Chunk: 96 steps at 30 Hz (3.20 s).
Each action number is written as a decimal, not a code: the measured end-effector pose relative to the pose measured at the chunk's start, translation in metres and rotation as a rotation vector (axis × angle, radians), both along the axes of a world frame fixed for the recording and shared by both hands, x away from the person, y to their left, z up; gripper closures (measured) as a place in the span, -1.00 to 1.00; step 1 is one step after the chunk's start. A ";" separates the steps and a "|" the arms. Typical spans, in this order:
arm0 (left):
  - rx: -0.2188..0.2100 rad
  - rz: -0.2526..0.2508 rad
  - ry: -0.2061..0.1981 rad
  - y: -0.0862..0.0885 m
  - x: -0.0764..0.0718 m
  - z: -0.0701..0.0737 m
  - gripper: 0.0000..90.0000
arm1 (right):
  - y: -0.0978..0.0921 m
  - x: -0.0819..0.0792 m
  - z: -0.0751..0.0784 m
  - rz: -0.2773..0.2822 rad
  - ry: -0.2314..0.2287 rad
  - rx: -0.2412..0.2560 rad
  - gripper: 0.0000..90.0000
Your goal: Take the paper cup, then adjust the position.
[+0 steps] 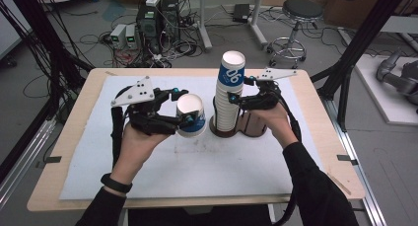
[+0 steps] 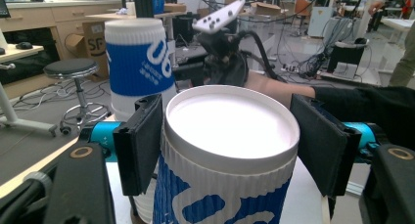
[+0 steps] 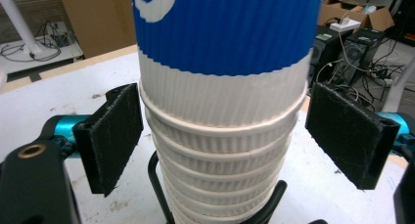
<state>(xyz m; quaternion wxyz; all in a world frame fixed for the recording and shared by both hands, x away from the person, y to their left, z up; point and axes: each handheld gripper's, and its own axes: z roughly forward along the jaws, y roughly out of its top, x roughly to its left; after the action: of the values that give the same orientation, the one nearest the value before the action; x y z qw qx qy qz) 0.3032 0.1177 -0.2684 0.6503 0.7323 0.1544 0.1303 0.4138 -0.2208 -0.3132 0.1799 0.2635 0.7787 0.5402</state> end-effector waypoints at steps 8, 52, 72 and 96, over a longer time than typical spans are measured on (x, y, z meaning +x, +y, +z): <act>-0.003 -0.004 0.024 0.005 -0.005 -0.017 -0.32 | -0.004 -0.006 0.003 0.003 -0.003 -0.011 -0.68; -0.014 -0.003 0.074 0.021 0.006 -0.053 -0.32 | -0.060 -0.090 -0.028 -0.037 -0.069 0.059 -0.68; -0.014 -0.027 0.072 0.016 0.005 -0.055 -0.32 | -0.058 -0.103 -0.045 0.008 -0.063 0.063 -0.68; -0.047 -0.100 0.090 0.003 -0.003 -0.054 -0.32 | -0.036 -0.110 -0.047 0.219 -0.046 0.044 -0.68</act>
<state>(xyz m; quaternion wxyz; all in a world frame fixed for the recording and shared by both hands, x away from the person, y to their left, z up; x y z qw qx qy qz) 0.3001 0.1206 -0.3226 0.6654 0.7288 0.1495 0.0610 0.3037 -0.2567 -0.3599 0.1317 0.1686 0.7865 0.5793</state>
